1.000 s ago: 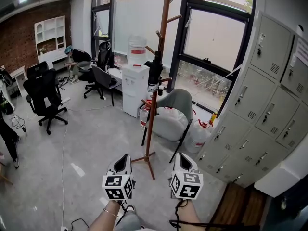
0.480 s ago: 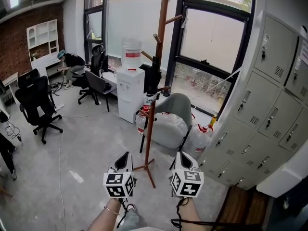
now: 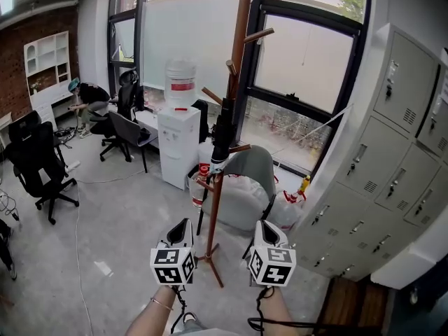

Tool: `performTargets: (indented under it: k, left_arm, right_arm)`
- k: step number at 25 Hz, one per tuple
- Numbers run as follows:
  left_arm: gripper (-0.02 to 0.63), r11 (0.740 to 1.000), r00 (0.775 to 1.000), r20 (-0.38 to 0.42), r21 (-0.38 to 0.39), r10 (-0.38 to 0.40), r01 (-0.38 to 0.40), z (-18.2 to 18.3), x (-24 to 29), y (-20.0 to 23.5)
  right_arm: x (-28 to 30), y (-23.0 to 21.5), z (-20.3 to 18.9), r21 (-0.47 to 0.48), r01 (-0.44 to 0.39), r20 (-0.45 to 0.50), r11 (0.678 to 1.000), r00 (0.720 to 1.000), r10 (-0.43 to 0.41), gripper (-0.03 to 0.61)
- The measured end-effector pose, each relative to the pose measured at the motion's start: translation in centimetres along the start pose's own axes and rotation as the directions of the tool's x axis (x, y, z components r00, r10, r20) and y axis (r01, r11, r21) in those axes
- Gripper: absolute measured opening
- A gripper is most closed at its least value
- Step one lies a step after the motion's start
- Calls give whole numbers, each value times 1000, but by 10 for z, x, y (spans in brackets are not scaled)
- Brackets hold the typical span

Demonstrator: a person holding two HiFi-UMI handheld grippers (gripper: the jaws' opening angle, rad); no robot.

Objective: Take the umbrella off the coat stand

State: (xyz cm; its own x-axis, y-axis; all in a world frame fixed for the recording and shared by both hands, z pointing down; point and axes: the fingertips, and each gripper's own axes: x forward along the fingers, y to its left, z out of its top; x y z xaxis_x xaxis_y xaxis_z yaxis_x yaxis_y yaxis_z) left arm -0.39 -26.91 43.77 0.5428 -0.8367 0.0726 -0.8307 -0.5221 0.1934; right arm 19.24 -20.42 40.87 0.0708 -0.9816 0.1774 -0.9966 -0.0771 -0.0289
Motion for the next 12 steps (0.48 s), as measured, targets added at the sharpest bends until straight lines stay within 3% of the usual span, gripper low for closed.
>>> performTargets:
  k: [12]
  left_arm:
    - [5,999,999,6,12,-40,40,31,81,57]
  right_arm:
    - [88,17,33,8,33,28,999,999,-33,5]
